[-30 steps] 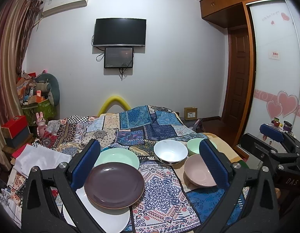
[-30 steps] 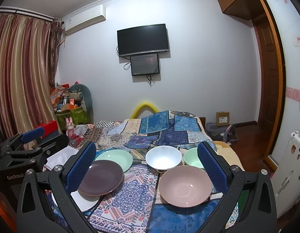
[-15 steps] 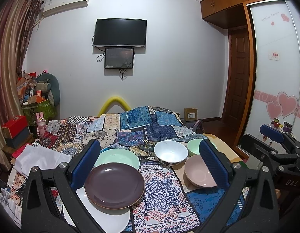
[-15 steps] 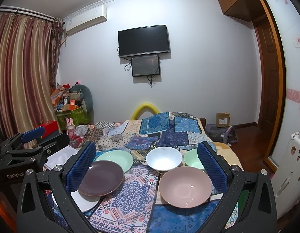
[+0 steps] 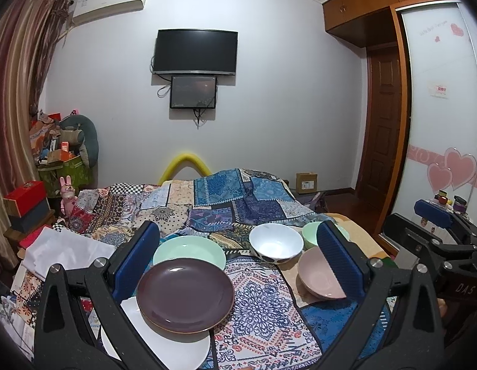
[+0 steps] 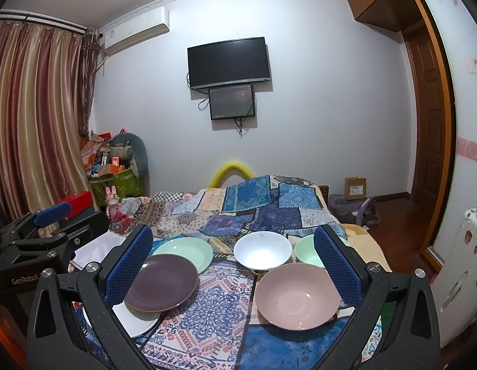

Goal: Organize plates and bowls

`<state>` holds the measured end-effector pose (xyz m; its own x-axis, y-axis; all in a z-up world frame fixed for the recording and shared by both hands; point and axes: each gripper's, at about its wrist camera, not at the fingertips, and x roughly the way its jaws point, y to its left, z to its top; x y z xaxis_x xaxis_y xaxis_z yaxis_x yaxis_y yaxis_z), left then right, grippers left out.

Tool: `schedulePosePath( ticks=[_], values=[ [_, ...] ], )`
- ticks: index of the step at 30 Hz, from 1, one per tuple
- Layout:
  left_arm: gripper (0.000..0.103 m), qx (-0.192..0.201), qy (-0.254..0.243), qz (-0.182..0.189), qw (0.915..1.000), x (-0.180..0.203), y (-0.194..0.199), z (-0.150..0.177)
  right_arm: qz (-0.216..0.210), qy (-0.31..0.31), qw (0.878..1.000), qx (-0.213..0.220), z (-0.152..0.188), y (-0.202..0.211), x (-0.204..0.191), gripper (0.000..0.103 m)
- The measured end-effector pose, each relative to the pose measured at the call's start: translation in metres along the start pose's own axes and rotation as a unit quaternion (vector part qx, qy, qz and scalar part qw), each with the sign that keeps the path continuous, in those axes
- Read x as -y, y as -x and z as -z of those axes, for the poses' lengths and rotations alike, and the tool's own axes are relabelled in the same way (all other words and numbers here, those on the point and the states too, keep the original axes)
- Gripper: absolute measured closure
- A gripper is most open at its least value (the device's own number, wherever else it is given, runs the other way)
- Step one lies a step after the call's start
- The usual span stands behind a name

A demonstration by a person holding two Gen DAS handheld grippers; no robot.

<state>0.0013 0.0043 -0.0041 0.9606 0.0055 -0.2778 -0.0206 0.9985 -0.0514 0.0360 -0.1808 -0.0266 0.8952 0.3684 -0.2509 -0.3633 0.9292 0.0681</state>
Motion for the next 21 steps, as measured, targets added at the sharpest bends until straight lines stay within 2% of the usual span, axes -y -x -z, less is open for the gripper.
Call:
schedulePosePath(
  ticks=[7,15,21],
  values=[
    [0.000,-0.028,0.018,0.004,0.9994,-0.021,-0.015,0.006,-0.005,-0.001,1.000,-0.022,0.005,-0.016,-0.007,0.000],
    [0.000,-0.082,0.034,-0.007,0.9960,-0.072,-0.047,0.021,-0.017,-0.006,0.998,-0.068,0.017,-0.050,-0.015,0.000],
    [0.000,-0.125,0.027,-0.044,0.9907,-0.115,-0.077,0.037,-0.031,-0.001,0.993,-0.113,0.031,-0.083,-0.025,0.000]
  ],
)
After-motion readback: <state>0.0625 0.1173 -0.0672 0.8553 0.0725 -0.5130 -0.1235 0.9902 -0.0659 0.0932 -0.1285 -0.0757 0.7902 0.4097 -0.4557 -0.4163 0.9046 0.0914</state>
